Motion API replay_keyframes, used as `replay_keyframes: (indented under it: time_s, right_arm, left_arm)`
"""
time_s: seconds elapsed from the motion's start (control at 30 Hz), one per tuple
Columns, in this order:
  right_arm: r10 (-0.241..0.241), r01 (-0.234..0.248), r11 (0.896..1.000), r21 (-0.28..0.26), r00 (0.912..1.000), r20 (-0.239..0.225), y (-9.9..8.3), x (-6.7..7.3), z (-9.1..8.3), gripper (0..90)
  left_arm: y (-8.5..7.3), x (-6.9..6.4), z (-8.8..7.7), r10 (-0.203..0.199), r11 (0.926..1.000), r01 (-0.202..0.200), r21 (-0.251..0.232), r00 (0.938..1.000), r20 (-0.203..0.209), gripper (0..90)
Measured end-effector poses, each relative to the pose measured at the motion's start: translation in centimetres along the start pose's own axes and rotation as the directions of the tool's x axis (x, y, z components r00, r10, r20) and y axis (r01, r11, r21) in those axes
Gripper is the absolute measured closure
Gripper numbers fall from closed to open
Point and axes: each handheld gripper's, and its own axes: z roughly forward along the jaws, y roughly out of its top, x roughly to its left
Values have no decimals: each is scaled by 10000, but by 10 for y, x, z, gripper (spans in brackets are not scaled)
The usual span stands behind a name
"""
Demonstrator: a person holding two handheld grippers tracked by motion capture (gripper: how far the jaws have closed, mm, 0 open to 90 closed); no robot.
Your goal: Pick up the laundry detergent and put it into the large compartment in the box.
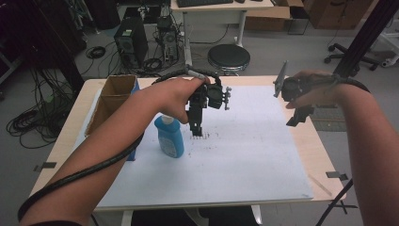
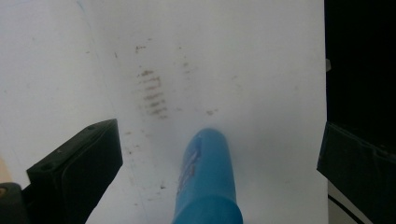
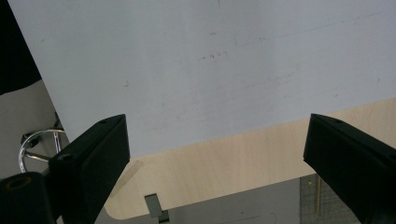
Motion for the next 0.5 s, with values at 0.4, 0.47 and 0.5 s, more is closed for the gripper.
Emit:
replay_keyframes:
  time_s: [0.4, 0.47, 0.5]
  right_arm:
    - [-81, 81, 9999, 63, 9999, 71, 6, 4, -1, 69]
    - [-71, 71, 10000, 49, 10000, 63, 7, 4, -2, 69]
    - [-73, 73, 10000, 27, 9999, 103, 7, 5, -2, 68]
  left_arm:
    - [-7, -4, -6, 123, 9999, -124, -76, 9998, -141, 3]
    - [-7, -4, -7, 152, 9999, -153, -74, 9998, -114, 2]
    - [-8, -4, -9, 233, 9997, -235, -78, 9996, -167, 2]
